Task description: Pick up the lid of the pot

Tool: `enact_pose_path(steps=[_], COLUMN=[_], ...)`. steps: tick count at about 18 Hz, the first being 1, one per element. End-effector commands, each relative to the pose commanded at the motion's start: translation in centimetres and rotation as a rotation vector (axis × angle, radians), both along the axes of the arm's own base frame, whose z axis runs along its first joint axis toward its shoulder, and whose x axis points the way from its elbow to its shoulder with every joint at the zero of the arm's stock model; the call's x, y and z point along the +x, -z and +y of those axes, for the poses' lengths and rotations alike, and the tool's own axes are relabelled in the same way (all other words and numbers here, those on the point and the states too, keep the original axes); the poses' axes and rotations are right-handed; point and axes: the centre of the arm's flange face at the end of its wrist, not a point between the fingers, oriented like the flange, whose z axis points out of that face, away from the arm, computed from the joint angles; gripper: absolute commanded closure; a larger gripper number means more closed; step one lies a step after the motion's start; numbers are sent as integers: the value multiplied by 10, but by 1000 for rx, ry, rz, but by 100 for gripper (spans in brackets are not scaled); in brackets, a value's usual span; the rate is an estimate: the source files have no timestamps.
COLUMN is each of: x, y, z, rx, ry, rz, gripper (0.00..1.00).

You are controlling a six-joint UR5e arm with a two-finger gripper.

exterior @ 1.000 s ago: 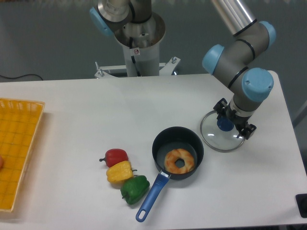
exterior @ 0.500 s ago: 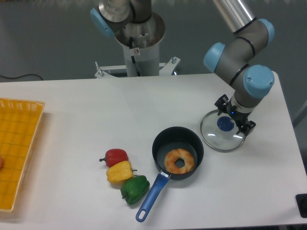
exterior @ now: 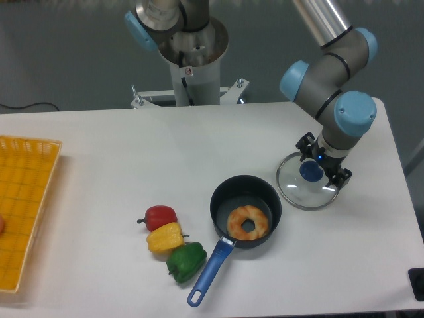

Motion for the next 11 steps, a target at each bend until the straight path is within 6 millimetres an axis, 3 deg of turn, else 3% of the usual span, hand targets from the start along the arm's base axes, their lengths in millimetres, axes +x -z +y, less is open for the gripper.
enact_pose_path(steps=[11], x=[2], y=[8], z=[-1], rx=[9], ry=[3], rz=[13], gripper=[0])
